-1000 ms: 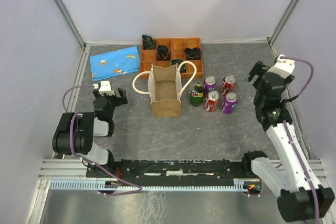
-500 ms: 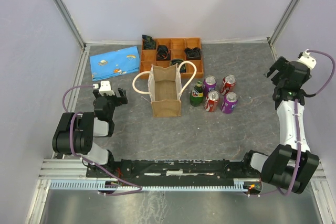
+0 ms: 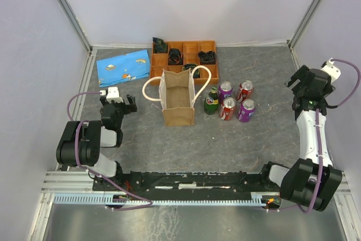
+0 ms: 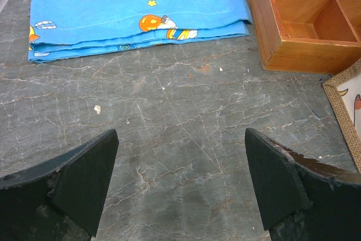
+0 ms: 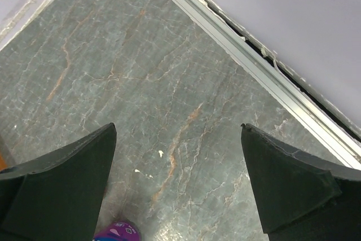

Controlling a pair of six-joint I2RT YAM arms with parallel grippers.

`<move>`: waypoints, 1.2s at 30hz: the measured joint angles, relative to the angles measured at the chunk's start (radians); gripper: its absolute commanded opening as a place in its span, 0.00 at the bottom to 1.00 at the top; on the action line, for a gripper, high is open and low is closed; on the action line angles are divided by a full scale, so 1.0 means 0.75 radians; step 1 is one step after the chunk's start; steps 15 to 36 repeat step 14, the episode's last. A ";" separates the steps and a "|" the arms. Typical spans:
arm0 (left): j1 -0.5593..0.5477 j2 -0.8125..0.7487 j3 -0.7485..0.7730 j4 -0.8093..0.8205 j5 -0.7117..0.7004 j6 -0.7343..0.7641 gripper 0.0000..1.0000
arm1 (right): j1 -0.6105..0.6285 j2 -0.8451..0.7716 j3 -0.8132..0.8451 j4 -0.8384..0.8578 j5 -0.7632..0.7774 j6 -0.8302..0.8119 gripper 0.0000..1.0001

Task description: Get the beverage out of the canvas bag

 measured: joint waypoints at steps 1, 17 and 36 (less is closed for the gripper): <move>0.000 0.000 0.000 0.000 0.000 0.000 0.99 | 0.003 0.002 0.001 -0.009 0.013 0.003 0.99; 0.000 0.000 0.000 0.000 0.000 0.000 0.99 | 0.033 0.024 0.001 -0.039 0.082 0.011 0.99; 0.000 0.000 0.000 0.000 0.000 0.000 0.99 | 0.033 0.024 0.001 -0.039 0.082 0.011 0.99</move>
